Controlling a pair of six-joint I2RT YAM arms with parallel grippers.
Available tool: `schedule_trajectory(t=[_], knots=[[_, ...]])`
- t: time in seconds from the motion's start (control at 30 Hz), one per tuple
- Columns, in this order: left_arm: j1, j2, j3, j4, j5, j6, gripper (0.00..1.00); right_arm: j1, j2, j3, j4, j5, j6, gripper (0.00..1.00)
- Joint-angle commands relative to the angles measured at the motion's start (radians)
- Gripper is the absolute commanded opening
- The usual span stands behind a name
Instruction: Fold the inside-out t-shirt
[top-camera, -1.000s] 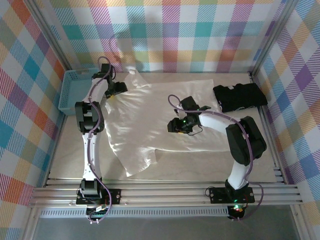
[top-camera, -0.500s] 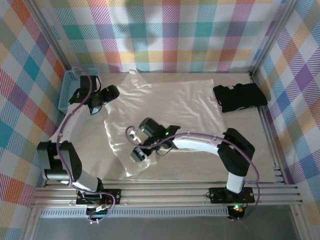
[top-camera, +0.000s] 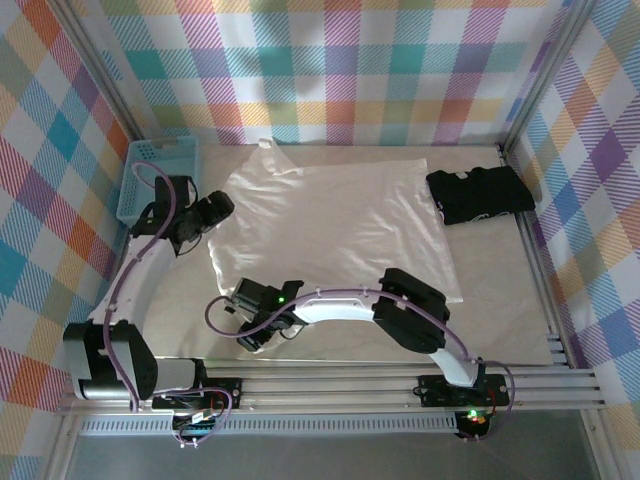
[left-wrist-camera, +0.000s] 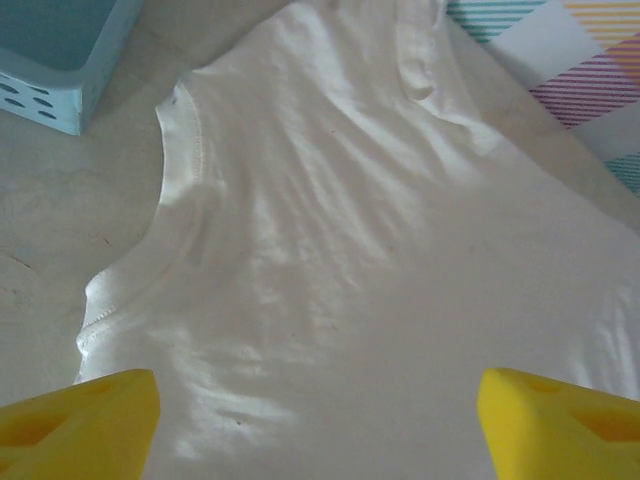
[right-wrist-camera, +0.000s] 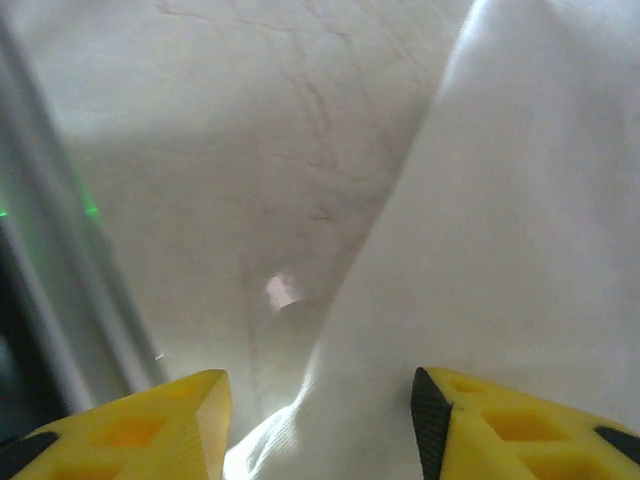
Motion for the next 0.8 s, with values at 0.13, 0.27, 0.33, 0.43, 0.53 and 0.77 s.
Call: schedule_trajectory(t=[0.13, 0.27, 0.33, 0.43, 0.53, 0.77], knots=[[0.009, -0.107, -0.034, -0.081, 0.023, 0.005, 0.83, 0.016, 0.051, 0.079, -0.099, 0.137, 0.074, 0.25], [0.009, -0.153, -0.063, -0.099, 0.03, 0.01, 0.83, 0.014, 0.003, 0.054, -0.054, 0.065, 0.085, 0.13], [0.009, -0.169, -0.081, -0.099, 0.026, 0.011, 0.84, 0.008, -0.019, 0.039, -0.021, 0.009, 0.098, 0.08], [0.009, -0.175, -0.083, -0.112, 0.014, 0.028, 0.83, -0.021, -0.04, 0.006, 0.061, -0.133, 0.145, 0.04], [0.009, -0.177, -0.078, -0.114, 0.01, 0.031, 0.84, -0.048, -0.061, -0.038, 0.158, -0.263, 0.182, 0.03], [0.009, -0.173, -0.082, -0.106, 0.023, 0.029, 0.84, -0.084, -0.049, -0.082, 0.207, -0.342, 0.229, 0.09]])
